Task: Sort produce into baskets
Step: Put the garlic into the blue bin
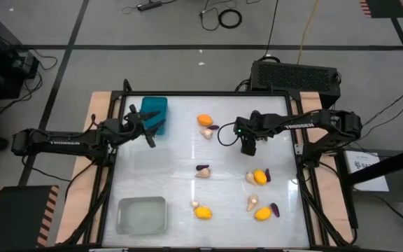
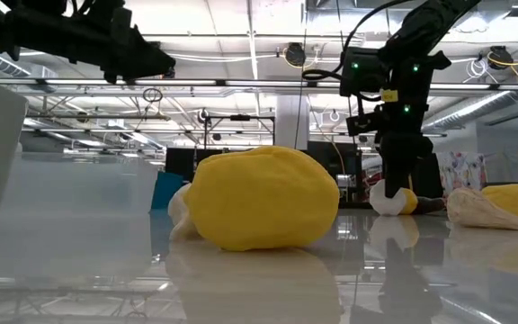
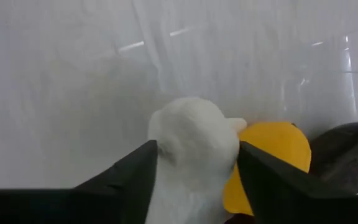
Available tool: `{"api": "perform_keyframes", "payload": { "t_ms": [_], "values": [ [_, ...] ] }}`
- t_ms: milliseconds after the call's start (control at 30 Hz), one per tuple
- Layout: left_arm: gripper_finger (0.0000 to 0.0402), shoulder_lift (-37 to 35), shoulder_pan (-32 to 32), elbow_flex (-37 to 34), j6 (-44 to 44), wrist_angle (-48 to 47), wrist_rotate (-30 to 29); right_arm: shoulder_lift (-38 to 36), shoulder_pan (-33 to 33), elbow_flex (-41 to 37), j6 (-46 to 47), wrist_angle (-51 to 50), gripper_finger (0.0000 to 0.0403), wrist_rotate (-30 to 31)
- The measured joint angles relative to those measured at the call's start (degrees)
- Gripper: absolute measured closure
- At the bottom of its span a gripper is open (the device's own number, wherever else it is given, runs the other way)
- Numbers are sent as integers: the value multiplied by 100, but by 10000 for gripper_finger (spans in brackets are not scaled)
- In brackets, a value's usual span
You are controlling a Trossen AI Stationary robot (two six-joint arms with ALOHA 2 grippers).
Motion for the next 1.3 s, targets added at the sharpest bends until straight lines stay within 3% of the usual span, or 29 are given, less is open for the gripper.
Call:
{"api": "perform_keyframes", "payload": {
  "t_ms": [233,400,500,633,733,900,1133,1300],
  "values": [
    [198,-2,0,0,38,-77,-305,-16,13,2,2,24,293,17],
    [198,-2,-2,0,638,-281,-614,-59,13,94,0,24,313,-5],
    [198,-2,0,-2,862,-444,-1150,-57,13,330,2,39,313,-9],
    [198,-2,0,-2,948,-579,-2308,-57,13,674,0,441,313,-229],
    [198,-3,1,-2,1189,-579,-3148,-57,13,832,-12,1345,313,-433],
    [198,-2,254,-2,1323,-779,-4558,224,13,833,-254,3724,313,-772],
    [198,-2,863,-7,857,-1564,-4796,1590,13,1096,-350,7252,313,-1307],
    [198,-2,1237,-11,565,-1945,-4794,2838,13,2366,8,7593,313,-1641]
  ]
}}
